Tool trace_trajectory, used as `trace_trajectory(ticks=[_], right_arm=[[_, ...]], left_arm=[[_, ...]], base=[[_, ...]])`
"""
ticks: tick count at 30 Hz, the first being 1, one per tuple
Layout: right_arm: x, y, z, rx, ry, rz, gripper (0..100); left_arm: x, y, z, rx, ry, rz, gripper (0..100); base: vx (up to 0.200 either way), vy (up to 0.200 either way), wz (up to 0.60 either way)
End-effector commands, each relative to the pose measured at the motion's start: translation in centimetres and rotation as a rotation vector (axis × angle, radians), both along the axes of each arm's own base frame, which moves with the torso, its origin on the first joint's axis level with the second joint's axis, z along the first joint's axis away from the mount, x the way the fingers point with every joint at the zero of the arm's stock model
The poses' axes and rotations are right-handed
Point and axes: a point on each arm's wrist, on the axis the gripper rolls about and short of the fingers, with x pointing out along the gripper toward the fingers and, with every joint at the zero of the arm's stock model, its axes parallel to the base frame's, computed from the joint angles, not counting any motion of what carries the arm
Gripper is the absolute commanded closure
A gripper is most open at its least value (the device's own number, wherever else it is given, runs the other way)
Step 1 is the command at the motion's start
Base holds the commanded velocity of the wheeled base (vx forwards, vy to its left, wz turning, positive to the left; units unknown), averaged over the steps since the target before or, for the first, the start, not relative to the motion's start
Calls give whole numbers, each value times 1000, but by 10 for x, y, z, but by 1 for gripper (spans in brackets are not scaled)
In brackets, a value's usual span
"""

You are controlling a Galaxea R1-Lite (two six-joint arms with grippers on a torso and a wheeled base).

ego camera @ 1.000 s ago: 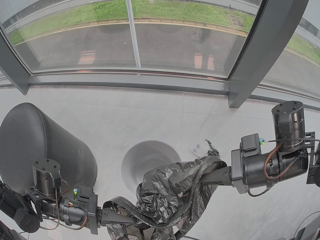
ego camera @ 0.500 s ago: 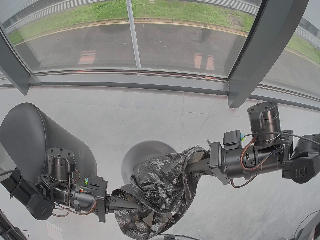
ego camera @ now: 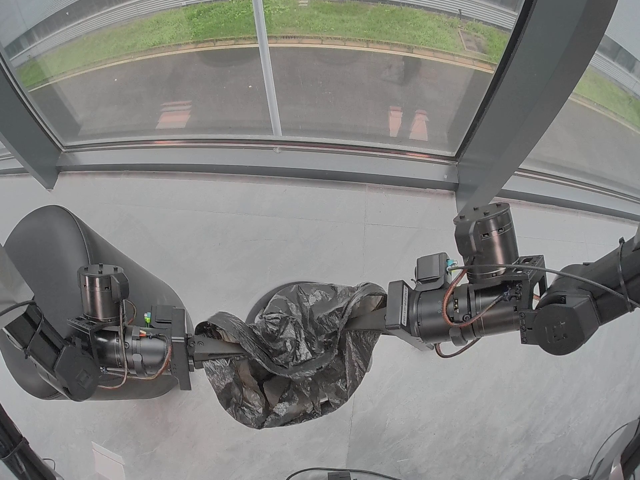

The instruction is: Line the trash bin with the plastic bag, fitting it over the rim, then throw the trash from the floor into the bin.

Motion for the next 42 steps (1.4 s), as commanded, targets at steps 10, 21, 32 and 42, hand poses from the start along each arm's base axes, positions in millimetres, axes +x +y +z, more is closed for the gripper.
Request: trace_trajectory(ticks=[10, 21, 32, 42], right_arm=[[35, 17, -29, -77, -68, 36, 100], [42, 22, -48, -118, -64, 60, 100], [25, 9, -75, -216, -29, 97, 100], [5, -1, -101, -299, -109, 96, 100]], left_arm=[[38, 21, -11, 7, -26, 87, 100], [50, 27, -5, 2, -67, 112, 100], [39, 27, -19, 15, -7, 106, 100], [24, 13, -29, 43, -17, 34, 100]], base=[[0, 0, 0], [0, 0, 0], [0, 0, 0], [0, 0, 0]])
